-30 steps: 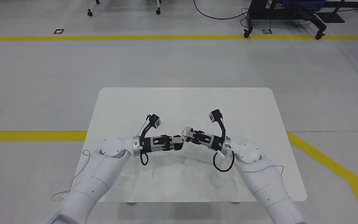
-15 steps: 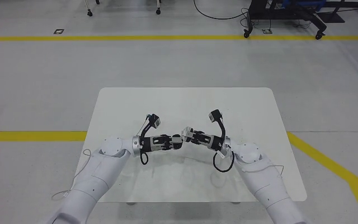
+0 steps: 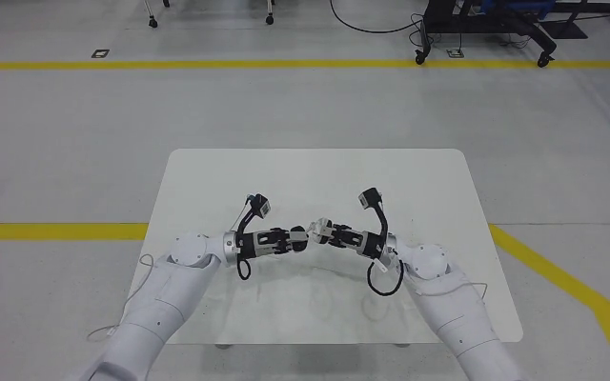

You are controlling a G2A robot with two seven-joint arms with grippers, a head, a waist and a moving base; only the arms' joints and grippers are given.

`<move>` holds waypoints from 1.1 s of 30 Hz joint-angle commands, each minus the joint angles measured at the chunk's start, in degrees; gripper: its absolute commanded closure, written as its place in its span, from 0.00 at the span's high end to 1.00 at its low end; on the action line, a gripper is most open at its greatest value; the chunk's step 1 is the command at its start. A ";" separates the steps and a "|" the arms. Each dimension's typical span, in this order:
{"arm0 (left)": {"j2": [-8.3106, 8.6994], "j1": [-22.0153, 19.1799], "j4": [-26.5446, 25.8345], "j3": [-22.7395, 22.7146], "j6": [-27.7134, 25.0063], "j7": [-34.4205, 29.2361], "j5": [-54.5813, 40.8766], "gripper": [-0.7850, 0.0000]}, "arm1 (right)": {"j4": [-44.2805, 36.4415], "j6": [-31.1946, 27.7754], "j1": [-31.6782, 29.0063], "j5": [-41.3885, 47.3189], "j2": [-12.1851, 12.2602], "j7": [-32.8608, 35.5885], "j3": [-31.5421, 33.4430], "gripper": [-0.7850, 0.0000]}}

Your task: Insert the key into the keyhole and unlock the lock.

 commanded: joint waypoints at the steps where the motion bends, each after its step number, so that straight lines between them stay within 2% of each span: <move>1: 0.03 0.01 -0.06 -0.17 0.08 -0.14 0.02 0.00 | -0.17 -0.02 -0.12 0.20 0.09 0.16 0.20 0.00; 6: 0.11 0.15 -0.43 -0.44 0.06 -0.72 0.37 0.00 | -0.40 0.59 -0.30 0.55 0.28 0.61 0.48 0.00; 7: 0.14 0.22 -0.56 -0.52 0.01 -0.82 0.41 0.00 | -0.34 0.79 -0.27 0.60 0.32 0.71 0.56 0.22; 8: 0.18 0.29 -0.69 -0.59 -0.03 -0.98 0.53 0.00 | -0.32 0.90 -0.26 0.78 0.35 0.79 0.64 0.31; 9: 0.22 0.38 -0.81 -0.68 -0.07 -1.11 0.60 0.00 | -0.30 1.01 -0.25 0.98 0.39 0.99 0.72 0.36; 10: 0.26 0.46 -0.97 -0.74 -0.06 -1.40 0.62 0.00 | -0.30 1.09 -0.26 1.33 0.42 1.22 0.80 0.36; 11: 0.30 0.51 -1.08 -0.84 -0.02 -1.62 0.60 0.00 | -0.31 1.17 -0.27 1.75 0.45 1.67 0.87 0.27; 12: 0.34 0.55 -1.16 -0.93 -0.05 -1.82 0.71 0.00 | -0.31 1.25 -0.28 2.30 0.49 2.28 0.94 0.23; 22: 0.90 0.96 -2.81 -1.41 0.29 -3.50 3.00 0.00 | 1.49 2.41 0.64 7.48 0.82 8.56 1.59 0.15; 25: 0.89 1.02 -3.23 -1.19 1.22 -4.56 2.79 0.00 | 2.00 2.90 1.10 7.77 0.78 10.25 1.02 0.22; 27: 0.86 0.97 -3.21 -1.10 1.35 -4.72 2.78 0.00 | 2.43 2.83 1.43 7.61 0.74 10.72 0.70 0.22; 33: 0.81 0.81 -3.00 -1.00 1.15 -4.65 3.04 0.00 | 3.27 2.30 2.00 7.24 0.72 11.04 0.29 0.29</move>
